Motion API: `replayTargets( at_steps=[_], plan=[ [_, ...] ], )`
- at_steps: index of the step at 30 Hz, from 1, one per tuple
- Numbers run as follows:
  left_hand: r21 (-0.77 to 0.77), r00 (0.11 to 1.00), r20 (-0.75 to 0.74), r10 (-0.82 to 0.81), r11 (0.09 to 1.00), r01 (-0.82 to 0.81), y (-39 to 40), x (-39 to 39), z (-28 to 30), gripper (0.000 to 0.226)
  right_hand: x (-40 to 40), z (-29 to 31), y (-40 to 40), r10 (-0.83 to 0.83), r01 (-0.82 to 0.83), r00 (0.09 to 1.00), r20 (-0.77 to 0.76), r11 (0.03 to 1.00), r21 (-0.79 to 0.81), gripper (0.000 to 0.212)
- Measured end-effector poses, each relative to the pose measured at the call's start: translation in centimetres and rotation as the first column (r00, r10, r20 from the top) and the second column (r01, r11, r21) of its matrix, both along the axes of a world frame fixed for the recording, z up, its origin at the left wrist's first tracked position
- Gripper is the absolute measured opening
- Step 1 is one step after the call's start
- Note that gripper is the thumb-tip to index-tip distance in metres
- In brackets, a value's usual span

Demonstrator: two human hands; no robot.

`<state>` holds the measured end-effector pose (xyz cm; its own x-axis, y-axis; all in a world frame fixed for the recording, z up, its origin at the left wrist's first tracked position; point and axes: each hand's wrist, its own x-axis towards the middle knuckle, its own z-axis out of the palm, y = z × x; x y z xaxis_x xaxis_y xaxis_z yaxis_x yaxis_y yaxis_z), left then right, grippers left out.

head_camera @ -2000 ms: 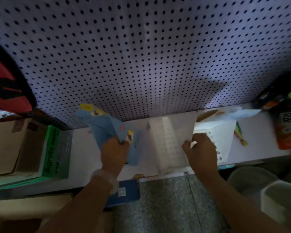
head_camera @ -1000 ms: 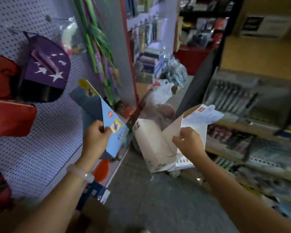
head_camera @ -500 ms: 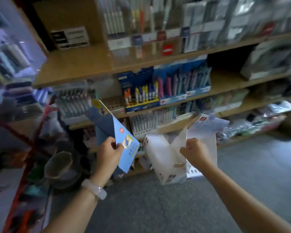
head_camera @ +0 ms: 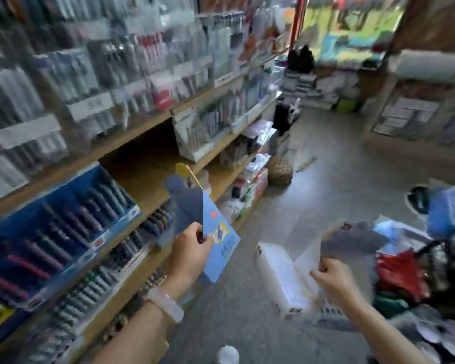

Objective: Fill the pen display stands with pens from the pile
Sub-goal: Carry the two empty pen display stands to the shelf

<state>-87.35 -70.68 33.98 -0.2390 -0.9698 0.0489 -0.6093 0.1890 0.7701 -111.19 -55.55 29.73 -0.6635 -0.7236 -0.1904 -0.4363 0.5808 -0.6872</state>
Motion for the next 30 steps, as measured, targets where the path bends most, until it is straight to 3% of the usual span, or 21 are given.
replayTargets(
  at_steps=[5,12,17,22,30],
  plan=[
    [0.019,0.979,0.005,-0.203,0.979,0.203,-8.7,-11.0,0.6,0.034,-8.2,0.0,-2.7,-0.218,0.218,0.976,-0.025,0.976,0.026,0.053],
    [0.048,0.887,0.042,-0.459,0.888,0.457,-16.5,-28.3,0.2,0.018,-18.8,-0.3,-5.0,-0.486,0.486,0.874,-0.020,0.870,0.085,0.027],
    [0.040,0.844,0.053,-0.534,0.845,0.533,-20.8,-40.7,-1.5,0.013,-29.3,-1.2,-9.2,-0.538,0.540,0.841,-0.052,0.837,0.085,0.035],
    [0.009,0.863,0.096,-0.496,0.868,0.497,-26.1,-52.9,-1.4,0.012,-42.8,-0.1,-16.2,-0.500,0.501,0.865,-0.028,0.863,0.067,0.032],
    [0.125,0.927,0.116,-0.357,0.931,0.343,-36.1,-66.9,-2.7,0.011,-61.6,2.7,-29.1,-0.393,0.393,0.919,-0.028,0.920,0.000,0.037]
  ],
)
